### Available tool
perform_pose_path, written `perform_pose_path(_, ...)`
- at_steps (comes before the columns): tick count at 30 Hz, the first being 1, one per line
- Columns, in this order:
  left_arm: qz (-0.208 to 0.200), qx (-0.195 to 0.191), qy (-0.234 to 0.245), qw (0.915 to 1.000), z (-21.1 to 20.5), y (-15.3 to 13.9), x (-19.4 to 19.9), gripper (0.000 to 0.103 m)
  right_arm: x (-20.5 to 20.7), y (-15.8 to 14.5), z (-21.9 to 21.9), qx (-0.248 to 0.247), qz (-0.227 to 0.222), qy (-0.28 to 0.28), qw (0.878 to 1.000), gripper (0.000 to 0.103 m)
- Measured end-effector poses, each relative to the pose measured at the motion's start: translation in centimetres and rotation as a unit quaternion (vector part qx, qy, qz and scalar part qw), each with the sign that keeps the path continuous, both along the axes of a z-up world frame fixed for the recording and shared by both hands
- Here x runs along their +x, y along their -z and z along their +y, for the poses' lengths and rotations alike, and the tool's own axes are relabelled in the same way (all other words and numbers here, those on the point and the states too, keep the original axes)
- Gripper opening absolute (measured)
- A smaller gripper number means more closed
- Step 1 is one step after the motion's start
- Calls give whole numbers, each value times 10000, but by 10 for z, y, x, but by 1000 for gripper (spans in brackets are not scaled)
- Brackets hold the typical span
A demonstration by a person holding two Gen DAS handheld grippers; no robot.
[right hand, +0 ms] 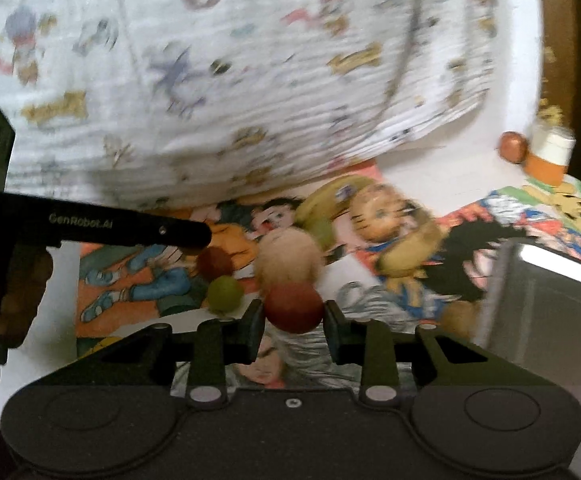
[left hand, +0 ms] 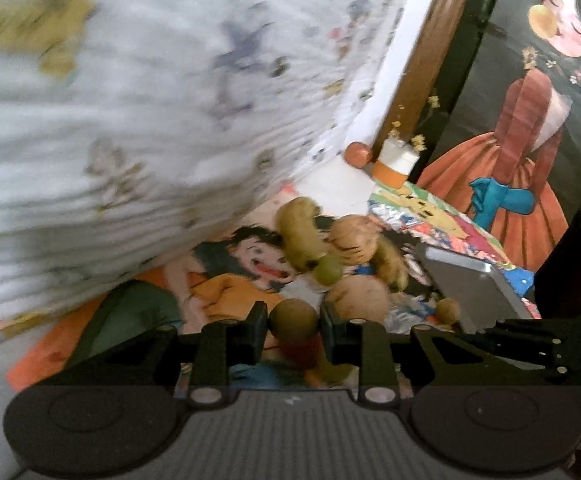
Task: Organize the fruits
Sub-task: 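Close left tool on the brown fruit while right tool closes on the red tomato, then carry both fruits over the metal tray and open both tools to release them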
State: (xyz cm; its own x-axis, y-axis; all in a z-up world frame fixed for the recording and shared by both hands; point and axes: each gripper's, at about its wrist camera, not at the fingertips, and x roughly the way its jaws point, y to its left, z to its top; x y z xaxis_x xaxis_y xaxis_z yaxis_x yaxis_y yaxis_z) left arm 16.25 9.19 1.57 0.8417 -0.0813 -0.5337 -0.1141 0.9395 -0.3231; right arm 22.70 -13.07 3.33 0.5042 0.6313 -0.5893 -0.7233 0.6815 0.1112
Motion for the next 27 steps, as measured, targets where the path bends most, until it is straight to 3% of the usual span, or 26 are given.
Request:
perform_pose_path(12, -237, -122, 737, 9969, -95, -28, 53, 31, 35, -19, -112, -39, -155, 1212, 9925, 34)
perform_pose_path(20, 29, 5, 1522, 9883, -164, -11, 99, 31, 53, 7, -161, -219, 28, 1831, 9828, 34)
perform_pose_path(27, 310, 183, 1828, 9825, -195, 8, 118, 31, 57, 23, -172, -284, 143, 1964, 9800, 34)
